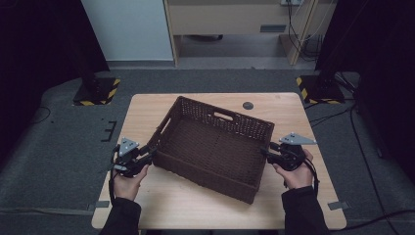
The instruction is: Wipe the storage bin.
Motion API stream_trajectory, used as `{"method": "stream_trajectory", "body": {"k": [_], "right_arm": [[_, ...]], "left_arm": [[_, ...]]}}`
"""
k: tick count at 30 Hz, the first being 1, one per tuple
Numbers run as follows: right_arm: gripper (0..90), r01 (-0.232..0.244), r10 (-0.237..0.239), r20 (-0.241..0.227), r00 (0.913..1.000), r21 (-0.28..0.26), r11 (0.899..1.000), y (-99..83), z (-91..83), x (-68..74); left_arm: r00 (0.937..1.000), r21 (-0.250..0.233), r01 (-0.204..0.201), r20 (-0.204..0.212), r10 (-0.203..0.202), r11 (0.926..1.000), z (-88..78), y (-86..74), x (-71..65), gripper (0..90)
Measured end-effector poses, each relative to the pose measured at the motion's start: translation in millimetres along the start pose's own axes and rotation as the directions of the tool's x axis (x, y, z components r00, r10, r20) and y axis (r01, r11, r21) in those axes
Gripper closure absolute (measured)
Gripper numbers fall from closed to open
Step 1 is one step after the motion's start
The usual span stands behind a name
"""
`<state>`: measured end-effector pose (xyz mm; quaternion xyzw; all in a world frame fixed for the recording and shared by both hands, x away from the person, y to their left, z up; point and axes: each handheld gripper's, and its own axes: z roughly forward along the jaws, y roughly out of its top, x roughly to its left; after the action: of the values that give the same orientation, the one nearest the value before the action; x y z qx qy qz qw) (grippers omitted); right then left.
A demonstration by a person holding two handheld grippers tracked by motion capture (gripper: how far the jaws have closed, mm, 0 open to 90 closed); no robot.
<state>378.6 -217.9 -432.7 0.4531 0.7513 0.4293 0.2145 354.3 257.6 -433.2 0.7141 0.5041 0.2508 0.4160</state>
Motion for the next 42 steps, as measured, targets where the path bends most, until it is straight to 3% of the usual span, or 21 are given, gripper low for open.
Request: {"method": "stream_trajectory", "body": {"k": [3, 7, 12, 17, 21, 23, 28, 32, 35, 42], "right_arm": [[50.6, 0.01, -0.009, 0.037, 0.9993, -0.036, 0.999, 1.1, 7.6, -3.9], [48.1, 0.004, -0.003, 0.069, 0.9976, -0.019, 1.0, -2.0, 16.7, -7.5], [50.3, -0.062, 0.062, 0.045, 0.997, -0.013, 0.998, -5.4, 13.1, -8.9], [49.4, -0.061, 0.06, 0.044, 0.9972, 0.017, 0.998, -7.3, 4.0, -0.4], [51.9, -0.035, 0.034, 0.023, 0.9991, 0.026, 0.999, -2.9, -1.2, -0.9], [46.8, -0.015, 0.016, 0.055, 0.9984, -0.012, 1.0, -0.6, -0.5, -3.6], [47.1, 0.008, -0.006, 0.101, 0.9949, -0.026, 1.0, -1.0, 8.3, -10.5], [47.8, -0.016, 0.018, 0.087, 0.996, -0.024, 1.0, -4.3, 10.4, -10.4], [49.2, -0.032, 0.033, 0.062, 0.9976, -0.016, 0.999, -4.8, 6.6, -10.2], [52.9, -0.025, 0.025, 0.031, 0.9992, 0.021, 0.999, -2.6, -3.8, -7.7]], "left_arm": [[0.9998, -0.009, 0.02, -0.008, -0.02, 0.9998, 7.7, 3.0, 5.0, 61.8], [0.9987, -0.005, 0.05, -0.009, -0.05, 0.9987, 14.3, 5.1, 10.6, 59.5], [0.9967, -0.005, 0.072, 0.038, -0.071, 0.9974, 7.2, 3.5, 5.8, 55.1], [0.9954, -0.001, 0.05, 0.082, -0.05, 0.9987, 7.2, 2.5, -10.0, 52.1], [0.9973, 0.021, 0.013, 0.072, -0.015, 0.9997, 15.5, 3.3, -17.3, 51.1], [0.9983, 0.018, -0.005, 0.058, 0.004, 0.9998, 18.6, 3.9, -17.1, 51.2], [0.9987, 0.02, 0.014, 0.049, -0.015, 0.9997, 26.2, 7.3, -10.3, 51.5], [0.9985, 0.032, 0.024, 0.048, -0.025, 0.9992, 25.8, 6.3, -9.4, 51.1], [0.9967, 0.025, 0.034, 0.073, -0.036, 0.9991, 21.7, 5.7, -15.8, 49.9], [0.994, 0.026, -0.004, 0.11, 0.001, 0.9997, 25.0, 6.3, -34.2, 48.7]]}}
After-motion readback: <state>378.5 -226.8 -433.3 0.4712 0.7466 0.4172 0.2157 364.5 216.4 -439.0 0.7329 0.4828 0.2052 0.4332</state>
